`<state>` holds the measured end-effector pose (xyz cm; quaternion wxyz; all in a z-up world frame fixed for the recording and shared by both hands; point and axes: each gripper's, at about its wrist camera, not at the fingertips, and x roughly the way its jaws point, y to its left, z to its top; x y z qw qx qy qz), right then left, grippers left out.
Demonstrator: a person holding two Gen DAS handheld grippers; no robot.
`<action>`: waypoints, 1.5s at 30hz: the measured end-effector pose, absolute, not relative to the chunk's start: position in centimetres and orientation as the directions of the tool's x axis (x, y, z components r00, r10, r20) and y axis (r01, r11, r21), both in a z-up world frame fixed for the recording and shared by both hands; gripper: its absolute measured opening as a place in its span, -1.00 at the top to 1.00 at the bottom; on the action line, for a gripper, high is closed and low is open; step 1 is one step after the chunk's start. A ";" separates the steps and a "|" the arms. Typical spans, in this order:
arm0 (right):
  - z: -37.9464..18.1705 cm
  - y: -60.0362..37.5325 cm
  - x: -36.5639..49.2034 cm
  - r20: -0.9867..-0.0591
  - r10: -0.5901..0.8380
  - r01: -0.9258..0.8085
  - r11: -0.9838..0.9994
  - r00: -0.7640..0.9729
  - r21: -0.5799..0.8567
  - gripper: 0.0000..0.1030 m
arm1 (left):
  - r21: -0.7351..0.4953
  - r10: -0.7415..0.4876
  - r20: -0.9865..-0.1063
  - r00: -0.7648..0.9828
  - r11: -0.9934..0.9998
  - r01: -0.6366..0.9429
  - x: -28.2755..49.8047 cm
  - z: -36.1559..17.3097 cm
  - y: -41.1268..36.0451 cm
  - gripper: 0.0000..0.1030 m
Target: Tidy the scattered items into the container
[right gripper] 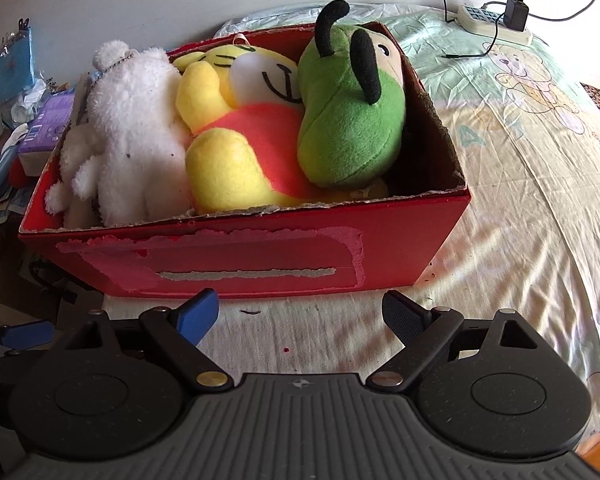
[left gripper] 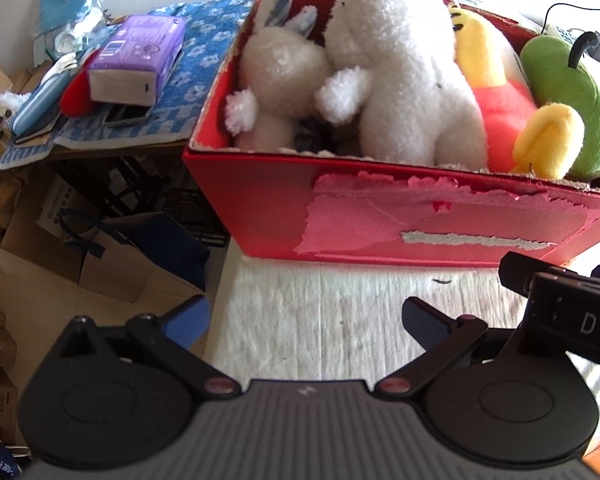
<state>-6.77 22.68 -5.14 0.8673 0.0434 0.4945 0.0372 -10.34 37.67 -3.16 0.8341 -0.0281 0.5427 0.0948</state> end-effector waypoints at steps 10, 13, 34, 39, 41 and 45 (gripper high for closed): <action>-4.7 22.0 -7.4 -0.836 0.100 -0.010 0.994 0.540 0.112 -0.77 | 0.057 0.128 -0.899 0.419 0.982 -0.178 -10.5 -2.6 36.9 -0.98; -4.4 21.9 -7.6 -0.821 0.092 -0.014 0.995 0.564 0.101 -0.77 | 0.061 0.133 -0.892 0.432 0.983 -0.175 -10.6 -2.3 36.7 -0.98; -1.2 20.9 -9.4 -0.693 0.095 -0.024 0.993 0.715 0.111 -0.76 | 0.075 0.178 -0.796 0.579 0.977 -0.197 -11.4 1.3 36.0 -0.98; -1.1 20.6 -9.4 -0.691 0.101 -0.023 0.992 0.716 0.121 -0.76 | 0.072 0.168 -0.796 0.582 0.980 -0.185 -11.3 1.5 35.7 -0.98; -1.1 20.5 -9.5 -0.689 0.099 -0.019 0.992 0.718 0.123 -0.76 | 0.067 0.163 -0.794 0.586 0.981 -0.182 -11.3 1.5 35.6 -0.98; -0.8 20.3 -9.8 -0.677 0.097 -0.017 0.992 0.729 0.123 -0.76 | 0.058 0.155 -0.786 0.598 0.982 -0.178 -11.5 1.7 35.4 -0.98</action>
